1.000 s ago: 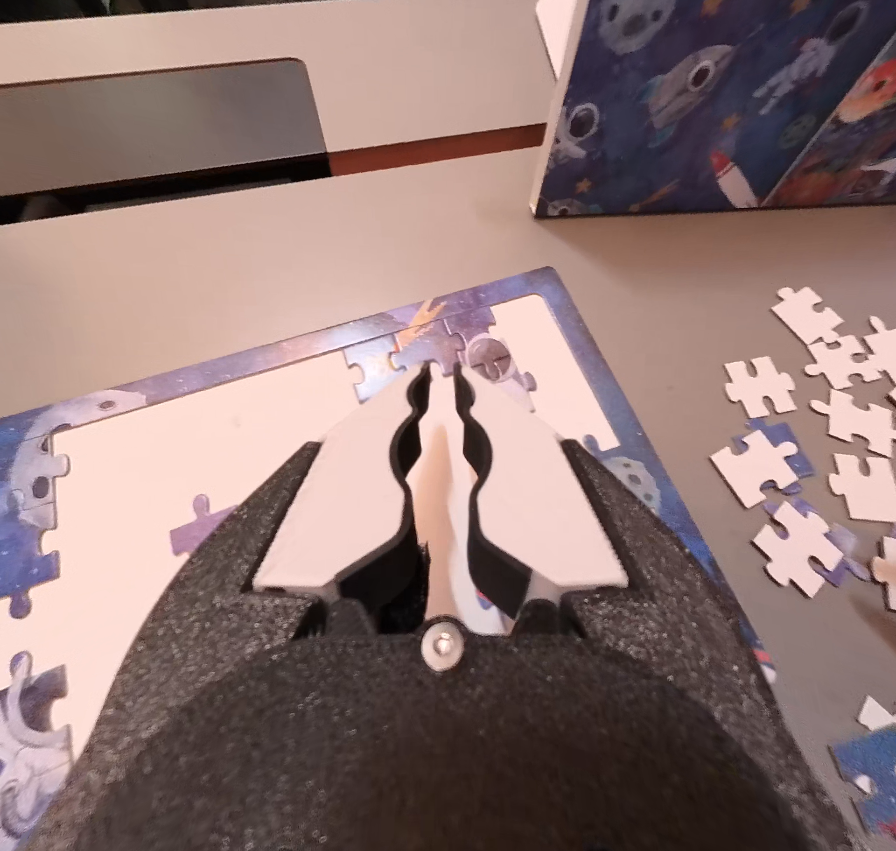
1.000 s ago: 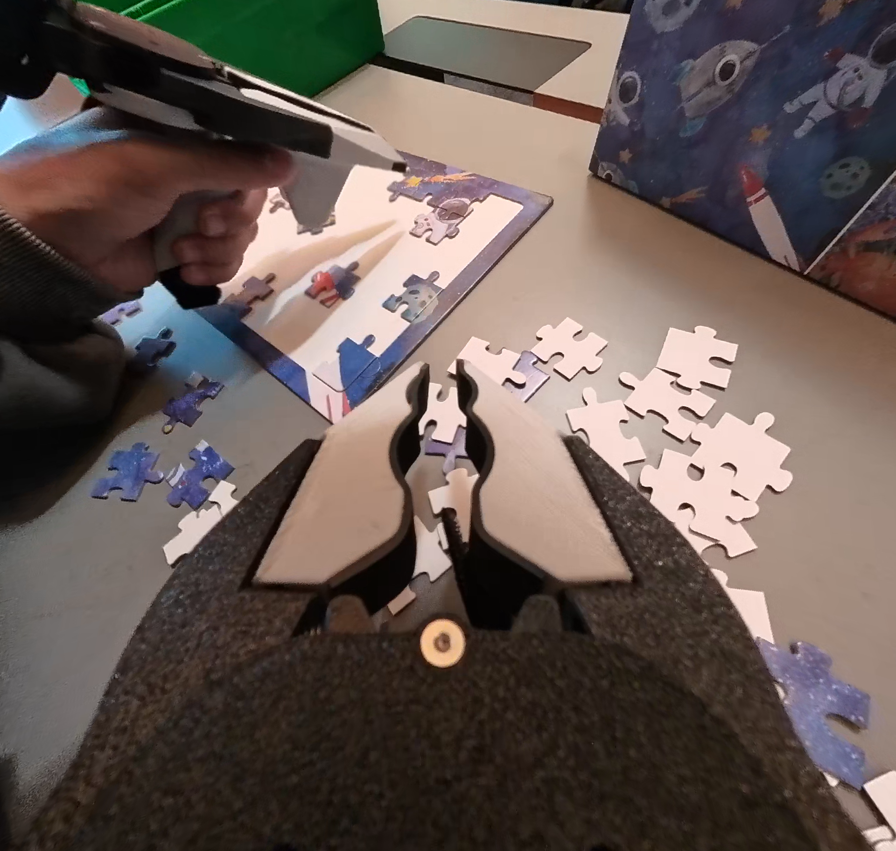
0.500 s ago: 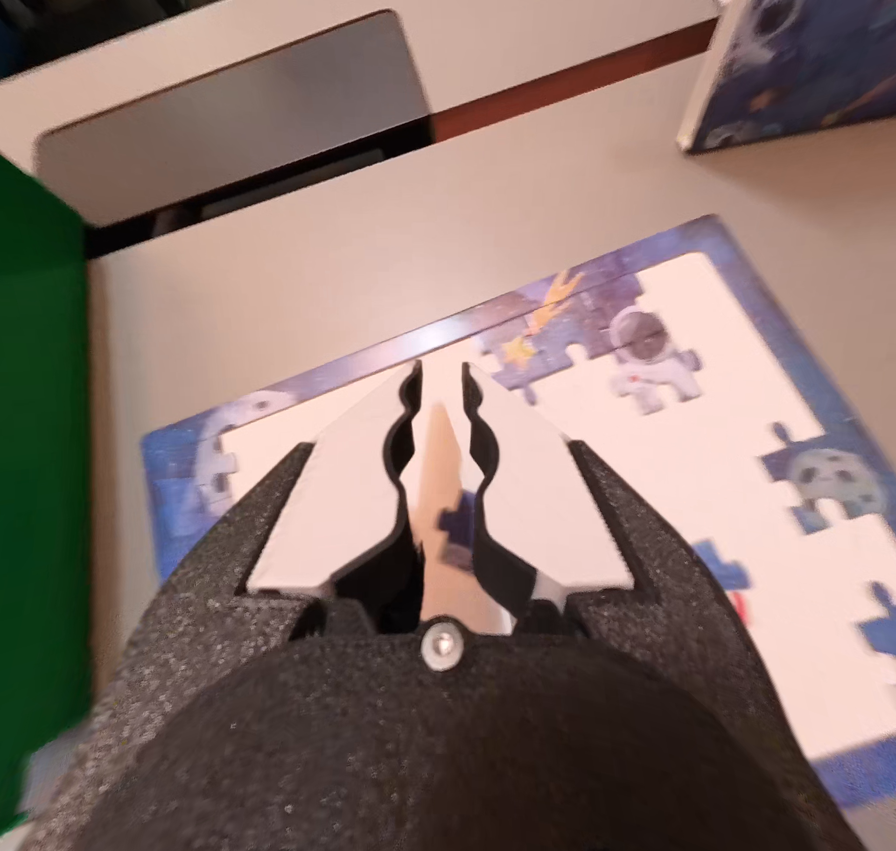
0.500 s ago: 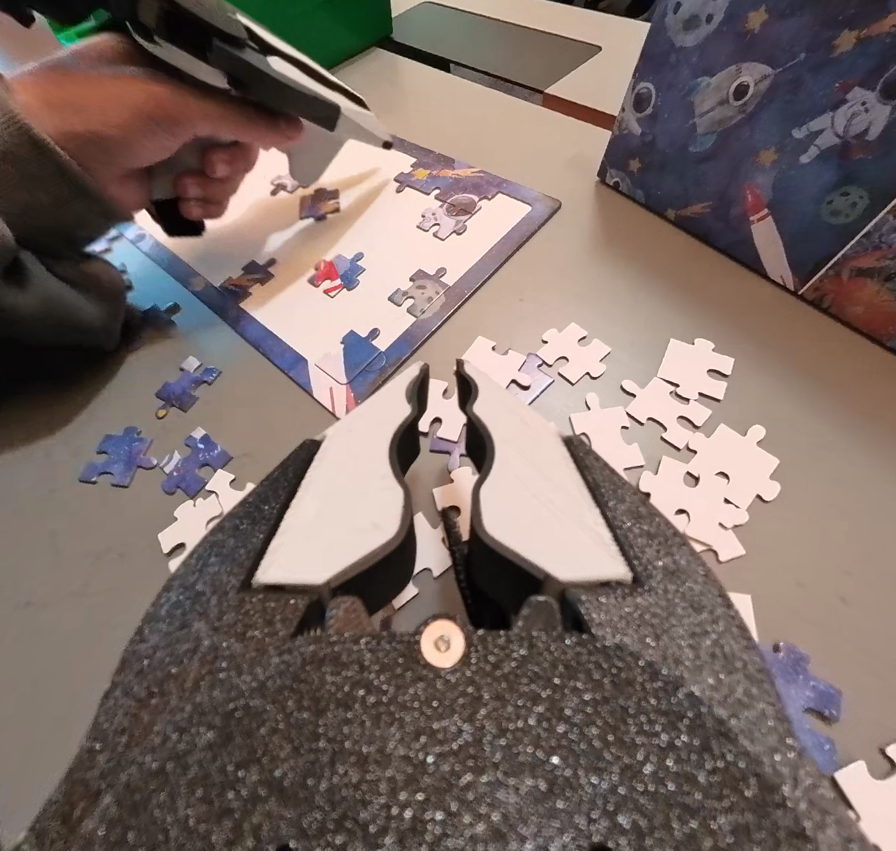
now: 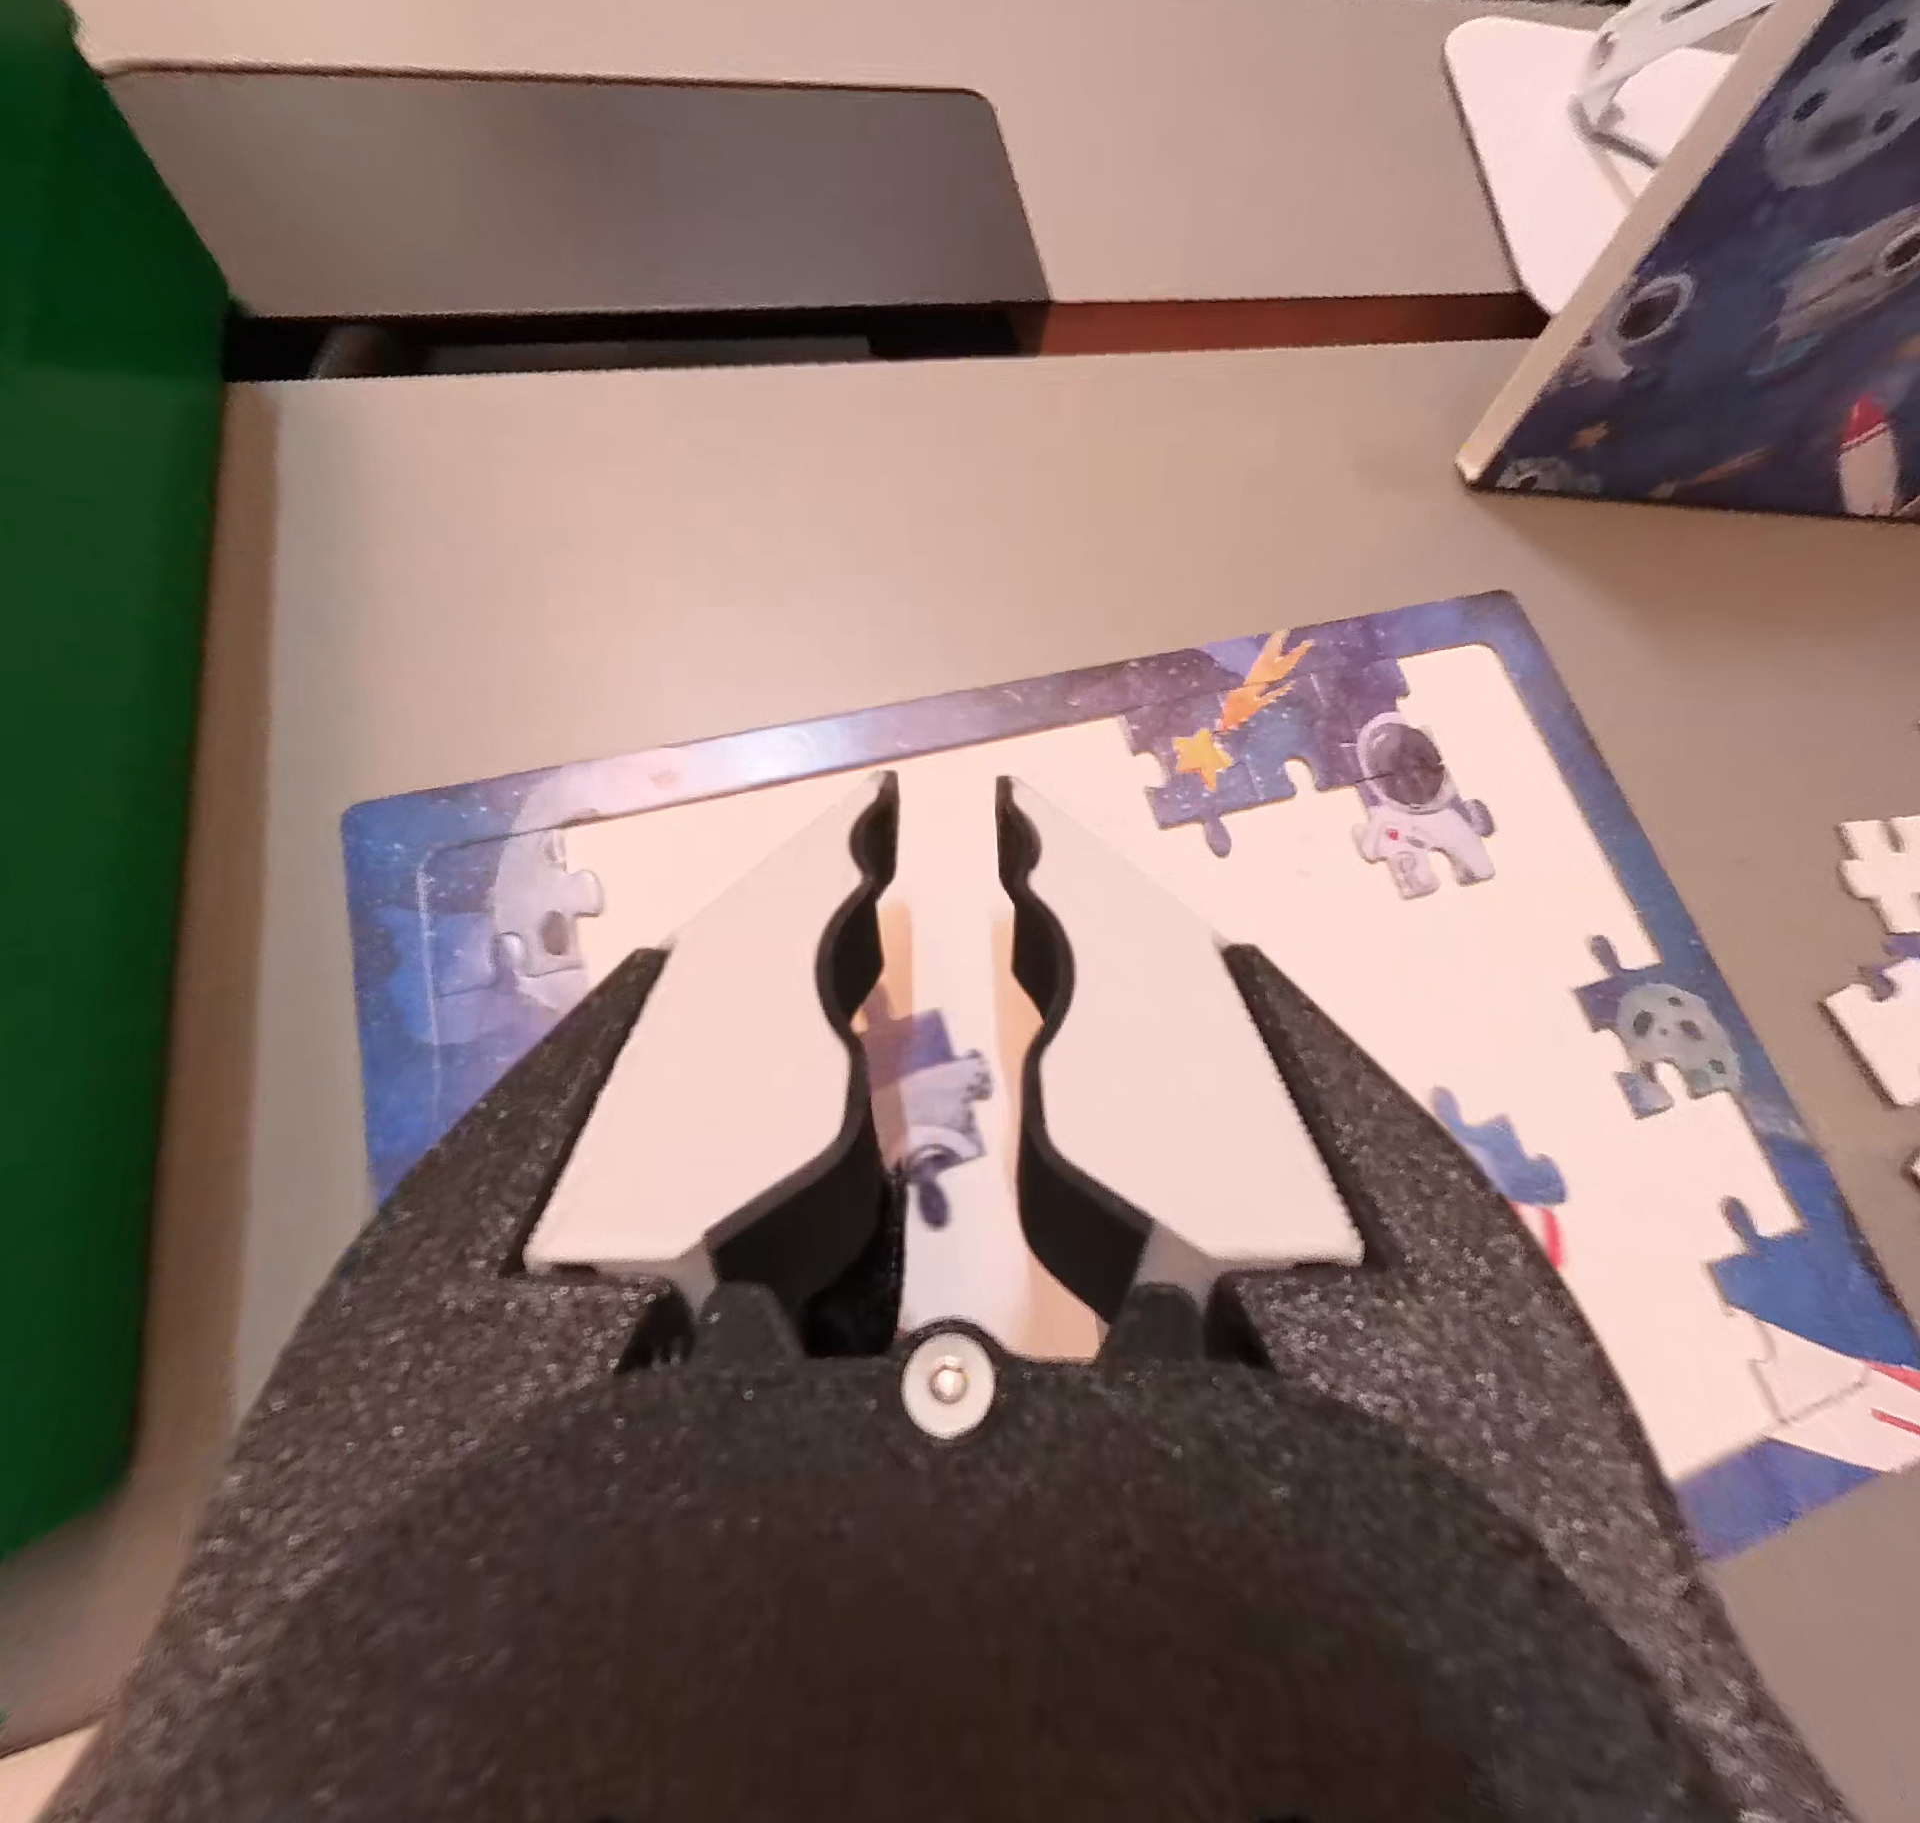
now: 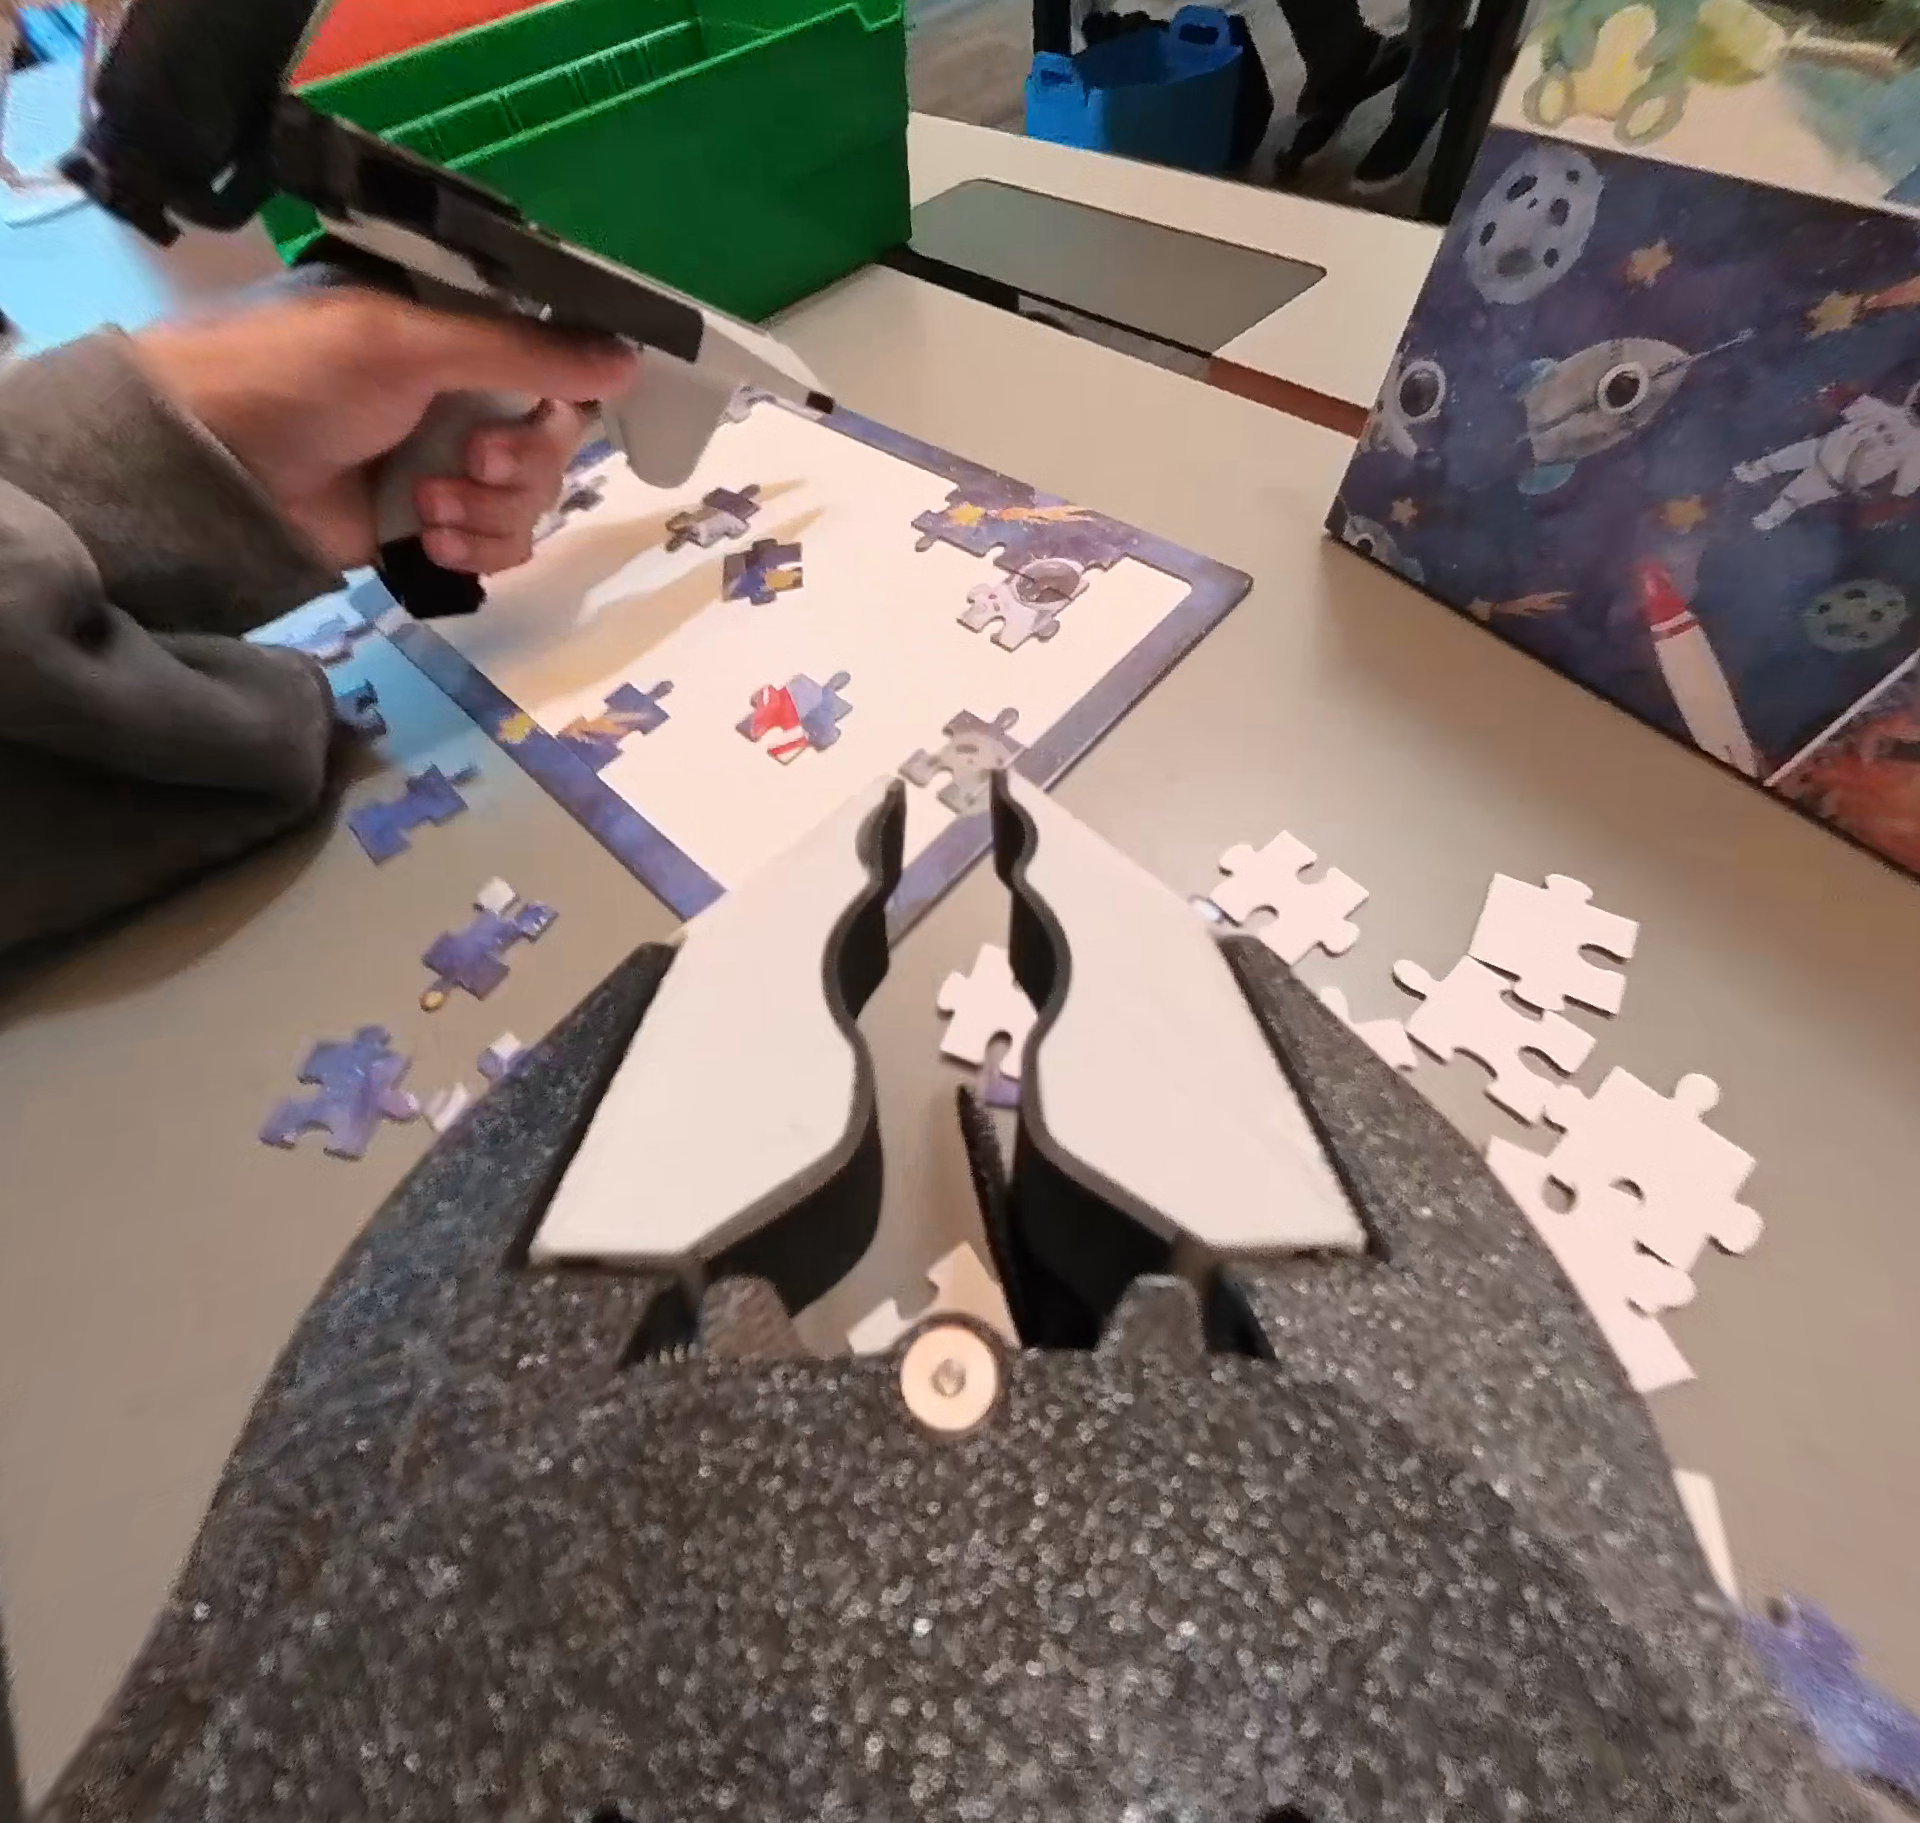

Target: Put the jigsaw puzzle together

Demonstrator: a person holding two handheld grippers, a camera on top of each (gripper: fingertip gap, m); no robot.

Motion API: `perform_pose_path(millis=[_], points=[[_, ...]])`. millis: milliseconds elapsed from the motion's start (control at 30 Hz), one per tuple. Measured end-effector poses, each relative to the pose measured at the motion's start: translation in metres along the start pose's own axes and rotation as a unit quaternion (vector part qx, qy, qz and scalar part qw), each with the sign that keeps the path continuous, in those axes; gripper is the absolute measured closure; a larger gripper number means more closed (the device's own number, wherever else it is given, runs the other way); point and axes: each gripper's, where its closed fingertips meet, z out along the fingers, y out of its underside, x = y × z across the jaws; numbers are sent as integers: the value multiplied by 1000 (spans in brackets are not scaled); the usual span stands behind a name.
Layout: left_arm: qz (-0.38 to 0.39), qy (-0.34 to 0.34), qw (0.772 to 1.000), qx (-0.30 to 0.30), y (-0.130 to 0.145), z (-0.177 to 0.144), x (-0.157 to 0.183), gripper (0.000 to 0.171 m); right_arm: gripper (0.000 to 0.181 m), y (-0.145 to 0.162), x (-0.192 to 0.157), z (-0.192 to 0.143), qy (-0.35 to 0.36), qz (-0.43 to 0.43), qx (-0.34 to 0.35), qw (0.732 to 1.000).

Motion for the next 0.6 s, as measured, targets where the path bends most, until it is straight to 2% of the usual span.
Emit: perform_pose_path(millis=[67,133,200,267,367,467,600], points=[[24,-31,999,7,-6,-2,-15,153,155,-2,-2,12,-14,20,-32,999],[32,-54,998,15,-15,-4,-30,153,154,-10,-3,26,-15,20,-49,999],[26,-39,999,6,-19,2,-36,153,155,-25,-3,44,-24,23,-47,998],[17,-3,1000,-24,-16,15,-33,155,166,-29,1,66,-24,18,-69,997],[27,16,999,-42,-11,27,-33,169,181,-24,15,102,-5,17,-106,994],[4,42,999,-34,-5,28,-30,171,181,-9,22,129,7,20,-150,989],[35,15,998,-51,2,28,-45,171,181,-3,31,142,43,2,-165,985]])
